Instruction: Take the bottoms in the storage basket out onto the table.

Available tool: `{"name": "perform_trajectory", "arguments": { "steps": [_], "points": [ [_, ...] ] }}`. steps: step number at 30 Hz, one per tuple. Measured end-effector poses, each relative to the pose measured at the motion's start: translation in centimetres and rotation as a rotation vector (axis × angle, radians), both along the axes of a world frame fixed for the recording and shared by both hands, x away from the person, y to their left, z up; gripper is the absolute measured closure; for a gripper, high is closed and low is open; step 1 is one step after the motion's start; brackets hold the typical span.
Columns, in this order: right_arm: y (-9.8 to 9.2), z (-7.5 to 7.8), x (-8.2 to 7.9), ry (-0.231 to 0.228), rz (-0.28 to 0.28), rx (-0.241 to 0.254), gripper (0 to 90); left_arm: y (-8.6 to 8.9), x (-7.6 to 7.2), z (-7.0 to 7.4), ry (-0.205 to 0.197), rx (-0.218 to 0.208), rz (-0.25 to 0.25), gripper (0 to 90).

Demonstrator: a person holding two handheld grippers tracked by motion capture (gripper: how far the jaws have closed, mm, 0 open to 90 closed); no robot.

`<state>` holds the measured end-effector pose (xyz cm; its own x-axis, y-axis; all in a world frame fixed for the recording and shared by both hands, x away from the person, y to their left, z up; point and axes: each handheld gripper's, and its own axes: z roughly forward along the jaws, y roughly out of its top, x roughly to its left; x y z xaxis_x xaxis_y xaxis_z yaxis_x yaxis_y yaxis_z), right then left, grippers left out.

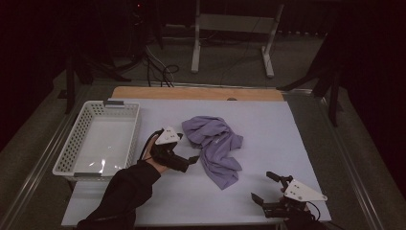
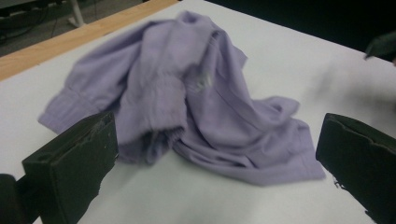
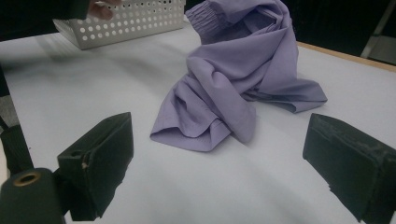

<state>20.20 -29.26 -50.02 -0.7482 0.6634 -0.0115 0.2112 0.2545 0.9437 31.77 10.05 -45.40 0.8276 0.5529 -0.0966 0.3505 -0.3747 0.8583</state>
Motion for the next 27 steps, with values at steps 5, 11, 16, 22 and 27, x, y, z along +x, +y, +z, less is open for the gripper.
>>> {"name": "perform_trajectory", "arguments": {
  "steps": [5, 11, 16, 22, 27],
  "points": [
    [0.0, 0.0, 0.1, 0.003, -0.006, 0.002, 8.8, 0.9, -1.4, -1.4, 0.015, -0.008, -0.007, 0.1],
    [0.1, -0.1, 0.3, 0.007, -0.006, 0.000, 8.8, 2.3, -3.3, -2.8, 0.012, -0.025, -0.012, 0.1],
    [0.5, -0.1, 0.7, 0.009, 0.002, -0.005, 8.8, 3.1, -4.7, -4.1, -0.004, -0.024, -0.004, 0.1],
    [0.8, -0.2, 1.3, 0.015, 0.013, -0.008, 8.8, 3.9, -5.6, -5.2, 0.005, -0.015, -0.021, 0.1],
    [1.0, -0.3, 1.5, 0.016, 0.020, -0.010, 8.8, 4.7, -6.2, -5.5, 0.006, 0.012, -0.023, 0.2]
  ]
}}
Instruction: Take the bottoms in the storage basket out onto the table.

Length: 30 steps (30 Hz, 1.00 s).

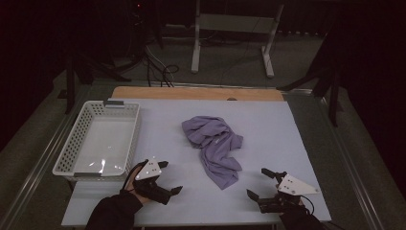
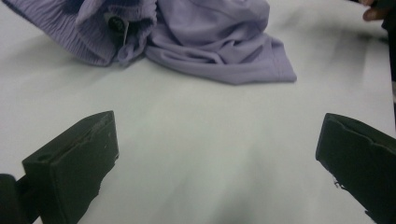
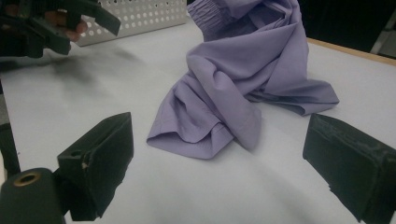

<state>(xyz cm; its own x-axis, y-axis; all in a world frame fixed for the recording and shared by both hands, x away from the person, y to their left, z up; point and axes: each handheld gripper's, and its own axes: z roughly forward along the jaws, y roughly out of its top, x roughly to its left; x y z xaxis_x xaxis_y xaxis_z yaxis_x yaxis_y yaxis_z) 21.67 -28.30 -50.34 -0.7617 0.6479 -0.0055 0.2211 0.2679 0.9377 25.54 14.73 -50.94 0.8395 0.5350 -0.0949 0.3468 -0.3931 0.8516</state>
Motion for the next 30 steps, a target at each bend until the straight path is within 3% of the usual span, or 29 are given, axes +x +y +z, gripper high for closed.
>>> {"name": "perform_trajectory", "arguments": {
  "steps": [2, 6, 8, 19, 30],
  "points": [
    [0.0, 0.0, 0.1, 0.001, -0.001, 0.003, 8.8, 0.5, -0.4, 0.0, 0.006, -0.005, 0.000, 0.2],
    [0.0, 0.0, 0.2, 0.000, 0.001, 0.004, 8.8, 1.1, -1.4, -0.2, -0.021, 0.030, 0.024, 0.2],
    [0.0, 0.0, 0.2, -0.002, 0.006, 0.003, 8.8, 1.4, -1.5, -0.3, -0.007, 0.021, 0.022, 0.2],
    [0.2, 0.2, 0.1, -0.004, 0.018, 0.002, 8.8, 1.8, -1.5, -0.1, -0.009, -0.026, 0.030, 0.2],
    [0.2, 0.2, 0.0, -0.008, 0.021, -0.005, 8.8, 1.8, -1.4, -0.3, 0.002, -0.024, 0.031, 0.2]
  ]
}}
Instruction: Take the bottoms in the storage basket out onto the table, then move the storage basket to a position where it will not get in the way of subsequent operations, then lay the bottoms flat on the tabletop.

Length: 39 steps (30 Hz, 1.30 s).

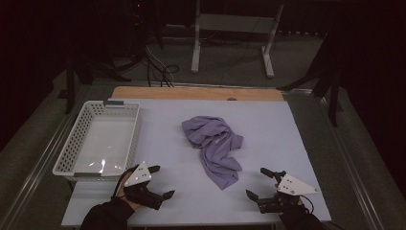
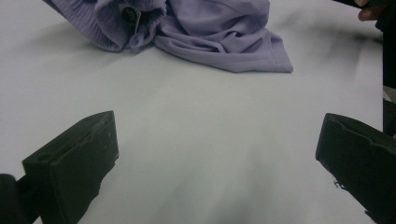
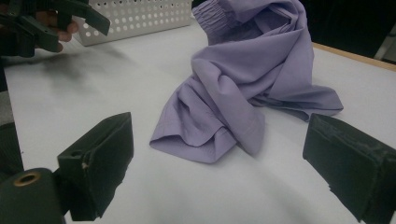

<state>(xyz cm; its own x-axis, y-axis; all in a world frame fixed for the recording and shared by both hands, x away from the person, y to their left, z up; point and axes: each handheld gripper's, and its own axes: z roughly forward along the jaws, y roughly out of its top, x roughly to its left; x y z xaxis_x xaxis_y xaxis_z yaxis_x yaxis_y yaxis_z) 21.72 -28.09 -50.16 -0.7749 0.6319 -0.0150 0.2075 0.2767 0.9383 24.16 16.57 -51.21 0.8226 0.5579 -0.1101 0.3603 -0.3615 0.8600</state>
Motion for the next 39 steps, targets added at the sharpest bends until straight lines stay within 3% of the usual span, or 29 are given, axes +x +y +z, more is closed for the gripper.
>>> {"name": "perform_trajectory", "arguments": {
  "steps": [29, 32, 39],
  "points": [
    [-0.01, 0.05, -0.15, -0.005, -0.001, -0.007, 8.8, 0.10, 0.06, 0.10, -0.004, -0.009, -0.004, 0.1],
    [-0.02, 0.00, -0.10, -0.009, -0.003, -0.013, 8.8, 0.07, 0.12, 0.04, -0.001, 0.006, 0.000, 0.2],
    [-0.03, -0.06, -0.11, -0.002, -0.006, -0.011, 8.8, 0.14, 0.08, 0.12, -0.002, -0.008, -0.005, 0.2]
  ]
}}
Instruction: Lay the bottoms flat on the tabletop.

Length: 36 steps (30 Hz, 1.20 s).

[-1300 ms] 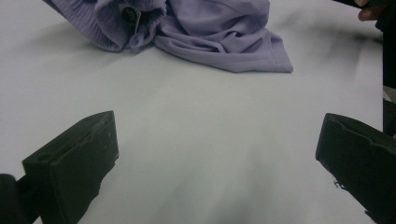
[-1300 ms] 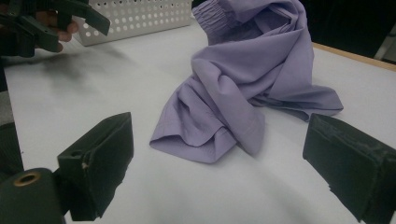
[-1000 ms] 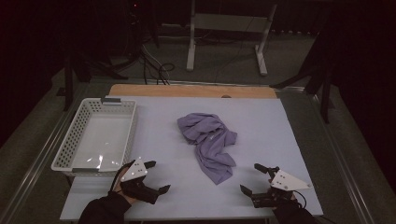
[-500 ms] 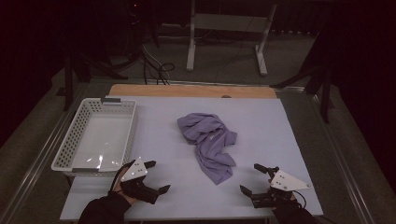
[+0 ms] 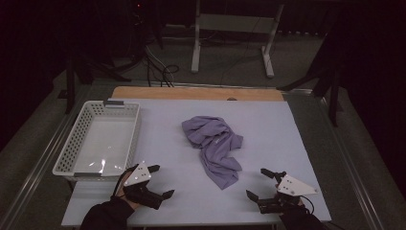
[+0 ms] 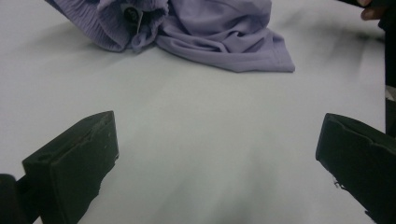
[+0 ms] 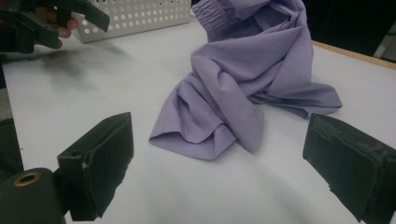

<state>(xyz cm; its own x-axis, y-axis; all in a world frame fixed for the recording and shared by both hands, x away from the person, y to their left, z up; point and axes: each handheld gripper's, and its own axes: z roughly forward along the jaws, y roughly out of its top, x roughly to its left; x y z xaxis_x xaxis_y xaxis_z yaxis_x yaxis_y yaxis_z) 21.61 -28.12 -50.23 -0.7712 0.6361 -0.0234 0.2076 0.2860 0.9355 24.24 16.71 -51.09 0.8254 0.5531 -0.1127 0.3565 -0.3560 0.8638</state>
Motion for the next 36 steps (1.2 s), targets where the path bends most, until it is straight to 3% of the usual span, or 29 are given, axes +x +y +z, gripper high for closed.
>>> {"name": "perform_trajectory", "arguments": {
  "steps": [9, 13, 19, 27, 32, 36],
  "points": [
    [0.0, 0.6, -0.3, 0.008, 0.003, 0.009, 8.8, -0.5, -0.1, 0.5, 0.001, -0.010, -0.029, 0.2],
    [-0.2, 1.9, -0.6, -0.014, 0.006, -0.003, 8.8, -1.2, -0.2, 1.5, -0.009, 0.018, -0.036, 0.2],
    [0.3, 4.1, -0.6, -0.029, 0.010, 0.018, 8.8, -1.8, 0.0, 3.3, -0.015, -0.018, -0.055, 0.2],
    [1.7, 7.2, 0.7, -0.050, 0.015, 0.042, 8.8, -2.8, 1.6, 6.0, -0.061, -0.019, -0.060, 0.2],
    [3.2, 8.5, 1.9, -0.058, 0.017, 0.043, 8.8, -3.8, 3.0, 6.6, -0.067, -0.015, -0.036, 0.2],
    [4.7, 8.6, 3.2, -0.029, 0.019, 0.049, 8.7, -4.9, 4.1, 6.8, -0.091, -0.003, -0.010, 0.2]
  ]
}}
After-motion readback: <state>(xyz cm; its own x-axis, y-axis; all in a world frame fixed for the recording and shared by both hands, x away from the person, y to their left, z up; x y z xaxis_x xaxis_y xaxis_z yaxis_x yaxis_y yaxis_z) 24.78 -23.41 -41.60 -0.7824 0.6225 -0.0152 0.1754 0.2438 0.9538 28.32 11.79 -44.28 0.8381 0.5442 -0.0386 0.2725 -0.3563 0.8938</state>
